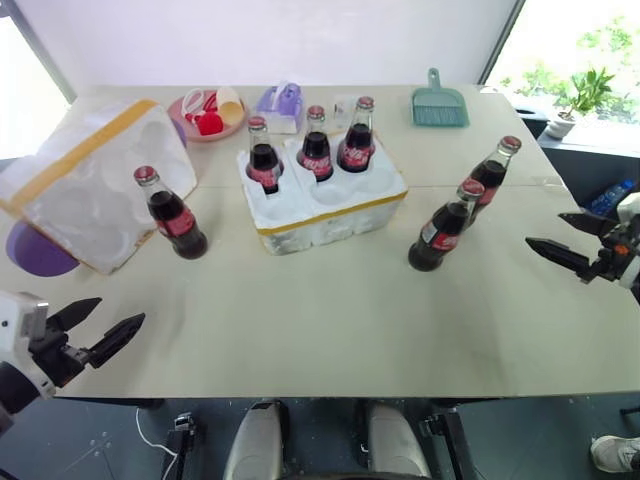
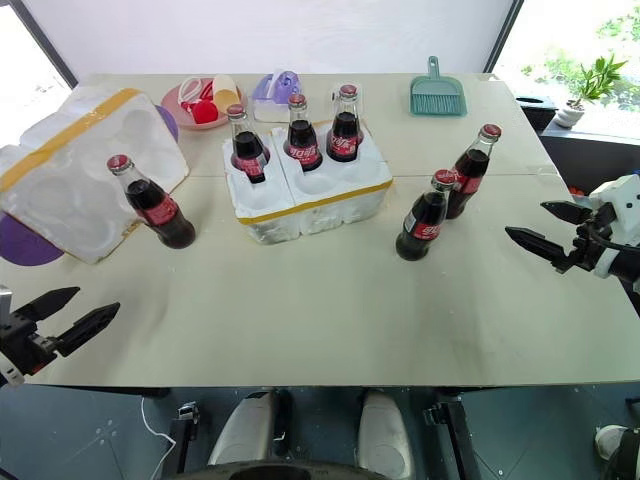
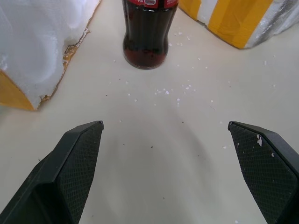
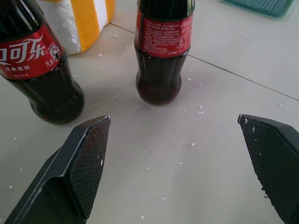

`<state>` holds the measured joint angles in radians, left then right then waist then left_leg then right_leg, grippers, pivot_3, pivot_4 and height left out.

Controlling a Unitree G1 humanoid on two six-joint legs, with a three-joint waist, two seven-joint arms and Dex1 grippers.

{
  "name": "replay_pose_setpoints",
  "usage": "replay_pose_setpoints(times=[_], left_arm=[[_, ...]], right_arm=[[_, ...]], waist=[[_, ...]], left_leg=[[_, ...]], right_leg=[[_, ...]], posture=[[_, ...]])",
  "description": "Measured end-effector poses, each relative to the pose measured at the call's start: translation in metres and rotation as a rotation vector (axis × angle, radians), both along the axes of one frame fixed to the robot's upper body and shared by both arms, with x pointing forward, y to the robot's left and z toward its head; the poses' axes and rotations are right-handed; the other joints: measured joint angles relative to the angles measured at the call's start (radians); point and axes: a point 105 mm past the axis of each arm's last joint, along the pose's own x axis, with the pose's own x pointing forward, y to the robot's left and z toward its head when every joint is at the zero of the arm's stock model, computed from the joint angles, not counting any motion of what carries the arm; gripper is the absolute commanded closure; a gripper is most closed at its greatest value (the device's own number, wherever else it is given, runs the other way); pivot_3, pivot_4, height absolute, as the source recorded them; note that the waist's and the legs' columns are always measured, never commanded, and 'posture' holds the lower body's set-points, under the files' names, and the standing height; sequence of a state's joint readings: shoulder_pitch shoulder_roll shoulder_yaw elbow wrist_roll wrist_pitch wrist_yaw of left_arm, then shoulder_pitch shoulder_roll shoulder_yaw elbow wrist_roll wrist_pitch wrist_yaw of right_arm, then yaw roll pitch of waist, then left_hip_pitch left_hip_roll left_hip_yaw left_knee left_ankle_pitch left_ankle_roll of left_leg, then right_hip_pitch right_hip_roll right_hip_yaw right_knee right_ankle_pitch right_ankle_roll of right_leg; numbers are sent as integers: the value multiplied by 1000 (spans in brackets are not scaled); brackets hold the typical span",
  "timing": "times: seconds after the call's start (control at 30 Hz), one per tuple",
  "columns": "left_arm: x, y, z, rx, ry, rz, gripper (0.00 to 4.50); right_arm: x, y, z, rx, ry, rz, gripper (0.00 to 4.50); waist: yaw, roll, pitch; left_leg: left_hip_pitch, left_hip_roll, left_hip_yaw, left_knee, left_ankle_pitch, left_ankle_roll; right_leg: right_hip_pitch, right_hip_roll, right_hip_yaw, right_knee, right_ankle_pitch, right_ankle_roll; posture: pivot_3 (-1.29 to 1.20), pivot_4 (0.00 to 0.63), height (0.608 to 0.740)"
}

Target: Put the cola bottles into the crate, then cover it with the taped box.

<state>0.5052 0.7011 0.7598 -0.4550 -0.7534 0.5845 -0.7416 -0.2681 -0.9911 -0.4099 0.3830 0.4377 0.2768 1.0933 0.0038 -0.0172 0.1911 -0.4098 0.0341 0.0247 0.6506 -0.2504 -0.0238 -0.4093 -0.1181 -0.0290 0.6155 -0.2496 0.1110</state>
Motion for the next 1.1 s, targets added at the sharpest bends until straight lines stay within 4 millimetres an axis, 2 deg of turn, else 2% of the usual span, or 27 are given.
replay_pose_setpoints(times=[0.27,0.7,0.77,0.9,1.0,1.1], left_arm=[[-3,-4,-9,22,28,-17,13],[13,-9,4,-62,-47,3,13],[21,-12,11,-81,-86,9,13],[41,-24,19,-97,-147,-1,13],[58,-29,18,-103,-163,12,13],[72,-29,20,-101,-182,24,13]], right_arm=[[1,0,-1,5,-5,-8,0],[-2,7,-2,63,26,19,0],[0,9,10,85,30,42,0],[-5,15,65,66,-13,143,0],[-10,29,106,73,-71,246,0],[-16,47,132,91,-101,347,0]], waist=[[0,0,0],[2,0,0],[2,2,0],[5,4,0],[4,4,0],[1,4,0]], left_leg=[[0,0,0,0,0,0],[1,0,0,1,0,0],[1,0,0,2,0,0],[1,0,0,2,0,0],[1,0,-1,2,0,0],[1,0,0,1,0,0]], right_leg=[[0,0,0,0,0,0],[1,0,0,2,0,0],[1,0,0,2,0,0],[1,1,0,2,1,0],[1,1,0,3,1,0],[1,1,0,3,1,0]], posture=[[0,150,736],[0,150,736],[0,150,736],[0,150,736],[0,150,736],[0,150,736]])
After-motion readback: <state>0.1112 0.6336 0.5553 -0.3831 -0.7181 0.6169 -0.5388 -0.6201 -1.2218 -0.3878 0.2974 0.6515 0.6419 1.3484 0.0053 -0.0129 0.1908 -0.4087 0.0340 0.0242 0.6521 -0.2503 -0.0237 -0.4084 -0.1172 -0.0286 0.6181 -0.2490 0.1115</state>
